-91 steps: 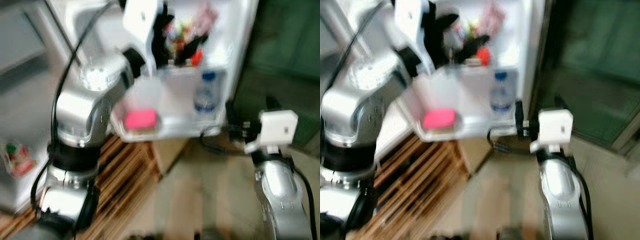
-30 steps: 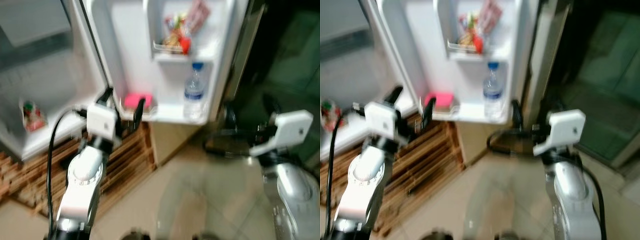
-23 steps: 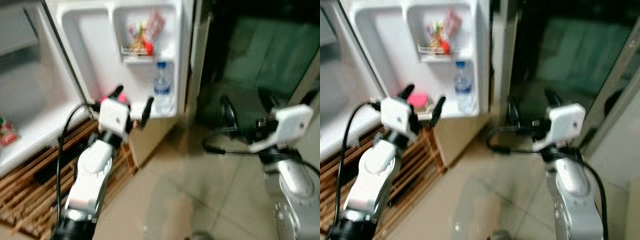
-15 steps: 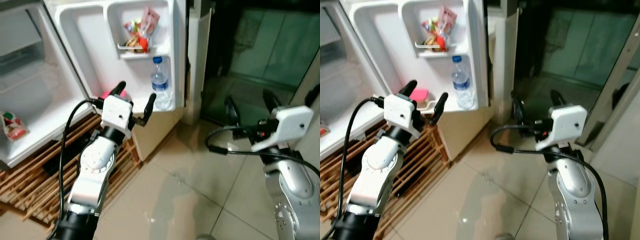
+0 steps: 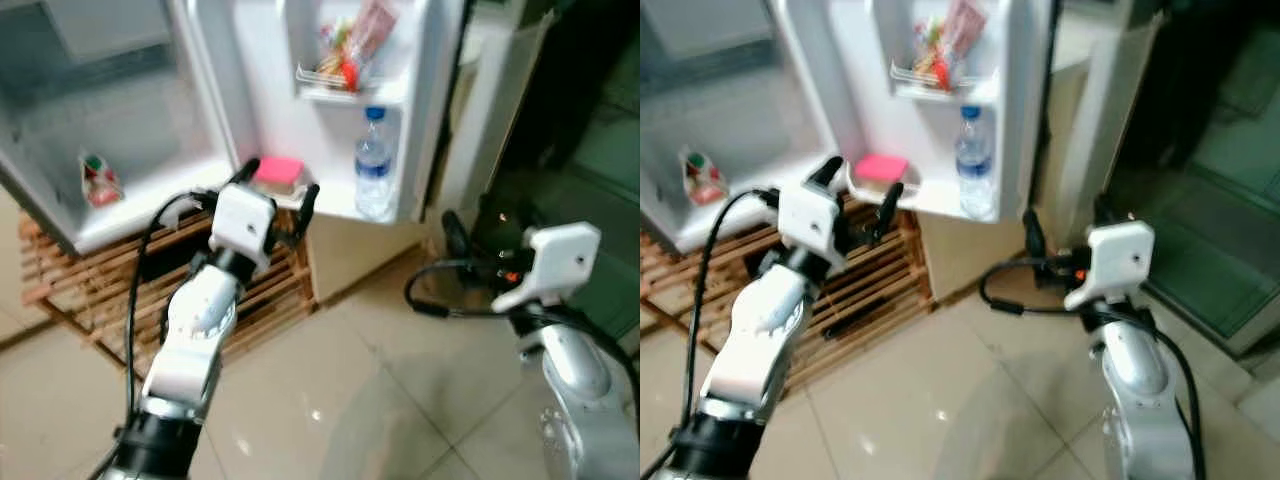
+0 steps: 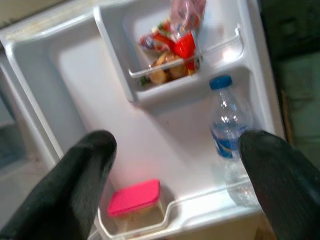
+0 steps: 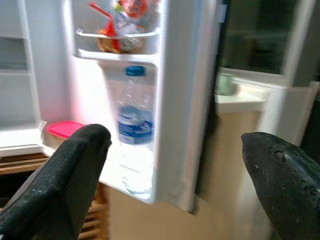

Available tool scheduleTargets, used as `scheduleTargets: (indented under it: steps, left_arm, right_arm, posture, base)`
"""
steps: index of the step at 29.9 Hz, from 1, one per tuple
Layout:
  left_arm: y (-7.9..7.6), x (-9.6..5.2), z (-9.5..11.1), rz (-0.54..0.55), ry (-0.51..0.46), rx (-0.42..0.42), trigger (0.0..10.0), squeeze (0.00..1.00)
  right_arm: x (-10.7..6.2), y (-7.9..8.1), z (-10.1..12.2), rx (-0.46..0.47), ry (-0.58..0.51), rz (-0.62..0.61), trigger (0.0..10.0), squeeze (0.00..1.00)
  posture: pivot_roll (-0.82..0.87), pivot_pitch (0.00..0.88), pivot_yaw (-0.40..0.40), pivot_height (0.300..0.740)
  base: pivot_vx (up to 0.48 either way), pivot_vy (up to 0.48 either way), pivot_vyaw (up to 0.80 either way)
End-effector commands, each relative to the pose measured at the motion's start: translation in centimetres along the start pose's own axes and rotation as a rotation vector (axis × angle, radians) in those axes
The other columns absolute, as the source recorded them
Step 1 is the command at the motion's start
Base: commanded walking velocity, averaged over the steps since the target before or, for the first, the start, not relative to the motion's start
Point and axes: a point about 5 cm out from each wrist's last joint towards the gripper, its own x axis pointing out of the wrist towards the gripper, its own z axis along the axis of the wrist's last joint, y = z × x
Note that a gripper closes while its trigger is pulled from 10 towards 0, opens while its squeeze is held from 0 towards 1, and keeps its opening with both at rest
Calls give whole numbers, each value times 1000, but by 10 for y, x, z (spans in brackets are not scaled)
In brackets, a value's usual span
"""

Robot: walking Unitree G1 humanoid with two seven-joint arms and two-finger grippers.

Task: Restocking fridge

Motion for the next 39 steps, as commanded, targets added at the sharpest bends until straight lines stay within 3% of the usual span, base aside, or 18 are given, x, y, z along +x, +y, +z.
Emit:
scheduleTargets:
  steps: [1,32,34,35,39]
  left_arm:
    - [-1,4,5,-2,-21,0,10000,0]
    - [13,6,-2,81,44,-66,10000,0]
    - [13,6,-2,82,46,-68,10000,0]
    - [13,6,-2,82,45,-68,10000,0]
    - [14,7,-1,98,37,-37,10000,0]
  right_arm:
    - [0,-1,1,-12,-6,-11,10000,16]
    - [19,0,-3,-63,-15,-18,10000,8]
    - [19,1,-3,-82,-12,-13,10000,43]
    - [20,1,-4,-91,-7,-19,10000,106]
    - [24,0,-5,-85,-1,-35,10000,86]
  posture:
    - [-272,0,98,740]
    - [-252,0,105,740]
    - [-251,0,105,740]
    - [-252,0,104,740]
    - [-248,0,101,740]
  base:
    - [0,-461,638]
    - [0,-463,504]
    - [0,-461,544]
    - [0,-458,525]
    - [60,-200,498]
